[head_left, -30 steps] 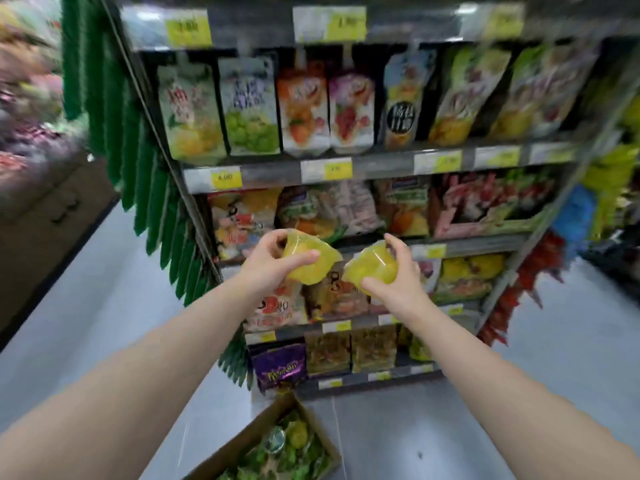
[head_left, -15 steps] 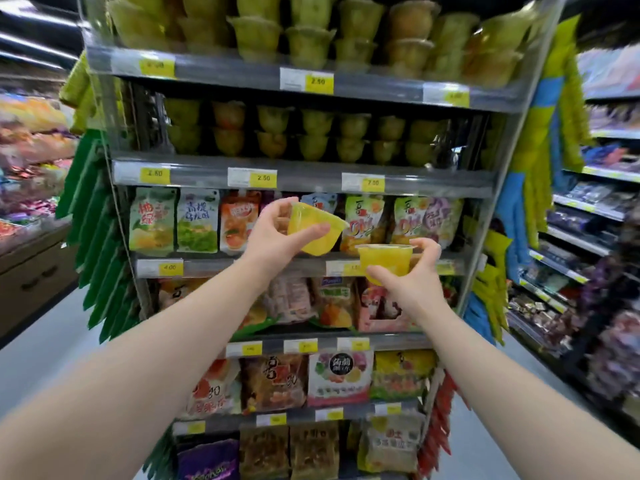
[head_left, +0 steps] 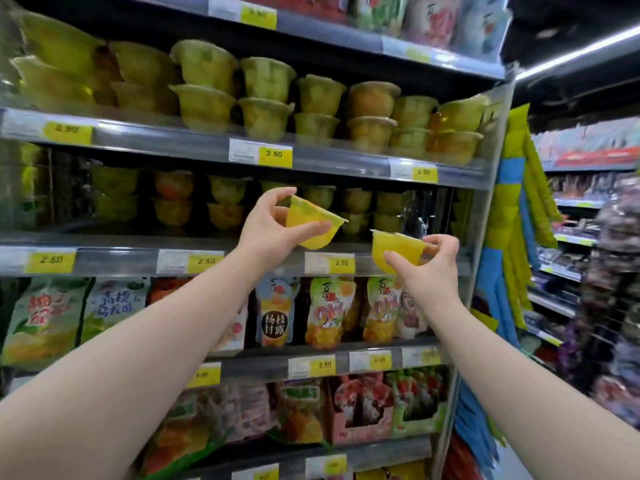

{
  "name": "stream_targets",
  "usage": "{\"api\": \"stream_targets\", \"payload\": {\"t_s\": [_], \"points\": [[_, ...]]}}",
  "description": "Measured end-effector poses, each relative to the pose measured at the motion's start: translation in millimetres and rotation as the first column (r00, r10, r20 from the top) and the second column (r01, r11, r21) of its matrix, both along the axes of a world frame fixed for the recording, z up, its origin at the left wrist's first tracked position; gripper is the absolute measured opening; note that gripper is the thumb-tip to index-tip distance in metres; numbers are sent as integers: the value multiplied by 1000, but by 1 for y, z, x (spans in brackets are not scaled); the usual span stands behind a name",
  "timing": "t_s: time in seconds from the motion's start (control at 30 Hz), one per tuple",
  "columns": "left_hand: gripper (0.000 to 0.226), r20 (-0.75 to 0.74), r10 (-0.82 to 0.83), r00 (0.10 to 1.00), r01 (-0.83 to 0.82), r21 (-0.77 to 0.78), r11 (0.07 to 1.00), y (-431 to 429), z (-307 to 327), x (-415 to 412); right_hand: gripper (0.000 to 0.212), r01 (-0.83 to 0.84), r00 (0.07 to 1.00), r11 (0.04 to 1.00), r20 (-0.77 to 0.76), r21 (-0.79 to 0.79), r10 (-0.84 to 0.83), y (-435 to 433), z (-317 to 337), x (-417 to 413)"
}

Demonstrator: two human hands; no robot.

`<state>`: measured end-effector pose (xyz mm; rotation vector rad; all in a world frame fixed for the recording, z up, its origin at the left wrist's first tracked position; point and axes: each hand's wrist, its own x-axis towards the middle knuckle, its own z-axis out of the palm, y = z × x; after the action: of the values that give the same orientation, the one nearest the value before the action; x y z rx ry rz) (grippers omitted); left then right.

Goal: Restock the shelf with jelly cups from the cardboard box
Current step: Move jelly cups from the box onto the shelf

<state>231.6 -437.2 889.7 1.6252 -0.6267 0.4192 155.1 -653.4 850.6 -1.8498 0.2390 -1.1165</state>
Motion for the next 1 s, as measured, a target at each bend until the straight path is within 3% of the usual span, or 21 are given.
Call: {"api": "stream_targets", "payload": {"t_s": [0.2,0.43,0.77,1.0], "points": [[77,72,-23,997,16,96,995,-38,14,47,60,135,991,989,26,-64,-133,-40,18,32],[71,87,-31,996,17,157,987,-94,24,84,54,257,952,940,-109,-226,-287,-103,41,70],[87,6,-42,999,40,251,967,-167,32,125,54,232,837,852,-349,-469,-420,-162,58,132],[83,-2,-32,999,31,267,963,-185,28,137,66,186,768,860,-476,-475,-429,-181,60,153]]}}
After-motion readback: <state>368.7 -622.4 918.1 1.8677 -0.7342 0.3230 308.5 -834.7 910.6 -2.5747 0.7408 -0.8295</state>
